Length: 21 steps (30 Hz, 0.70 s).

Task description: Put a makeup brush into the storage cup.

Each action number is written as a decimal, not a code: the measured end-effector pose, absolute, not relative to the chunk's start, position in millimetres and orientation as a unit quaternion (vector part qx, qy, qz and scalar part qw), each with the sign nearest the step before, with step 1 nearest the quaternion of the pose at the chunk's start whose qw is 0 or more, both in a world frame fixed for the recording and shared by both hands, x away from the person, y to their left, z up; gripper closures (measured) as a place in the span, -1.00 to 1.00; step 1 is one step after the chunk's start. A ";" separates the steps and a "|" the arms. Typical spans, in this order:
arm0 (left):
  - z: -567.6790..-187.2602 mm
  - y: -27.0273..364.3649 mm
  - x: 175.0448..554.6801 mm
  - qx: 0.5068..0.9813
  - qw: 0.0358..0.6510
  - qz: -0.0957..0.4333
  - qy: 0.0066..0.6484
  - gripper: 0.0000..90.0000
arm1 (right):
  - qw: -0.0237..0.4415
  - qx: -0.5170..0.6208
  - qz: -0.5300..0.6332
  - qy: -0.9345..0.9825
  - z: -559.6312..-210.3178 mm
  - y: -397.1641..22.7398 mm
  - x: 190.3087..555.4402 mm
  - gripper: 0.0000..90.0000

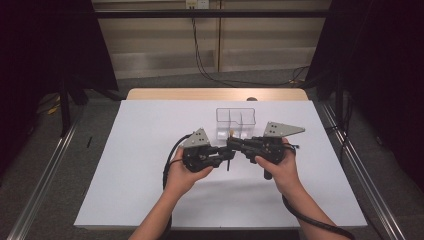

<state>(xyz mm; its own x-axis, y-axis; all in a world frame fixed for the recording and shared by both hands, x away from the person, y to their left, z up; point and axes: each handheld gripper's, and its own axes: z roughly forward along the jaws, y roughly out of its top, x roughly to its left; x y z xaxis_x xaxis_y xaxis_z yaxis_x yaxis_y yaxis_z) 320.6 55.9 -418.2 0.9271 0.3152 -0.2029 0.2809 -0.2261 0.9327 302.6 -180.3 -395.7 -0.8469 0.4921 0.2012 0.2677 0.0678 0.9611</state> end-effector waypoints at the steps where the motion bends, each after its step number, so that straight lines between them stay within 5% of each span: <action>1: -417.9 56.4 320.8 0.783 0.591 0.016 0.191 0.58 | 0.091 0.263 0.630 0.725 -395.1 -180.8 302.7 0.88; 21: -419.8 70.8 322.8 0.771 0.604 0.024 0.199 -0.68 | 0.097 0.268 0.638 0.715 -390.1 -186.9 308.7 0.88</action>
<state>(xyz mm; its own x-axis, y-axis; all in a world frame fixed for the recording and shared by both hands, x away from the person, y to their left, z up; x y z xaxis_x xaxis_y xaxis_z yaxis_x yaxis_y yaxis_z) 322.8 70.8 -419.8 0.9194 0.3360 -0.2046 0.2789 -0.1897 0.9414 308.7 -186.9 -390.1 -0.8377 0.5068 0.2036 0.2602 0.0425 0.9646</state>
